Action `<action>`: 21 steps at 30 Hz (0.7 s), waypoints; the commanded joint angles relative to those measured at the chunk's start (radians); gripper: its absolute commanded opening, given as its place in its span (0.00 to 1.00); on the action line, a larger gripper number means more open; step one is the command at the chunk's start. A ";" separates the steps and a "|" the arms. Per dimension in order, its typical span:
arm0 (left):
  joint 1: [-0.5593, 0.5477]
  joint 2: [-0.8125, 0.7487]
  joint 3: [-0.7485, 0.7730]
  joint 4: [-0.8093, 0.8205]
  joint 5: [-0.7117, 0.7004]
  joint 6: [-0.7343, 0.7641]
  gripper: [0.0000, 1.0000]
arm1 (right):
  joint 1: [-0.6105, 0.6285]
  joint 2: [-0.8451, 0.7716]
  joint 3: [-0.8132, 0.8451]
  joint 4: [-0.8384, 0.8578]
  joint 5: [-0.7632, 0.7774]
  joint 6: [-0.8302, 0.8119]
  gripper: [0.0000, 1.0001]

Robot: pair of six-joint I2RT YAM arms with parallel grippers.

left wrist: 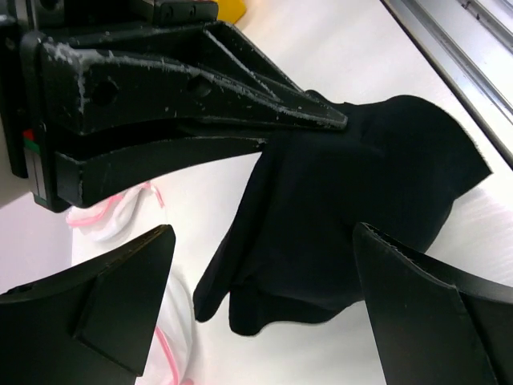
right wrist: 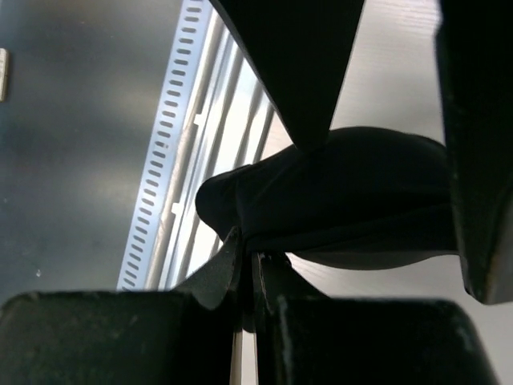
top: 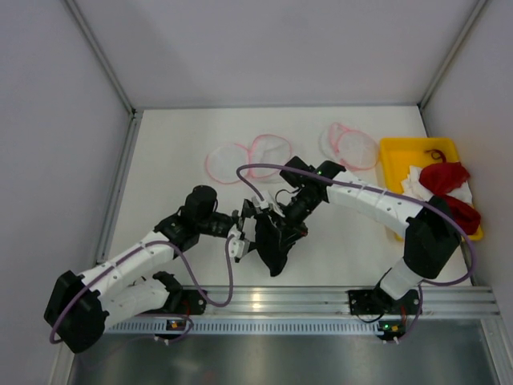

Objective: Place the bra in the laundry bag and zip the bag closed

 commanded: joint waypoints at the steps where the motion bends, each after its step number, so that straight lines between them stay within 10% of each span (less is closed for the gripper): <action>1: -0.008 -0.014 -0.014 0.104 0.028 0.033 0.98 | 0.054 -0.044 0.057 -0.028 -0.028 -0.024 0.00; 21: -0.054 -0.071 -0.066 0.071 0.156 0.066 0.98 | 0.183 -0.037 0.154 -0.131 0.139 -0.176 0.00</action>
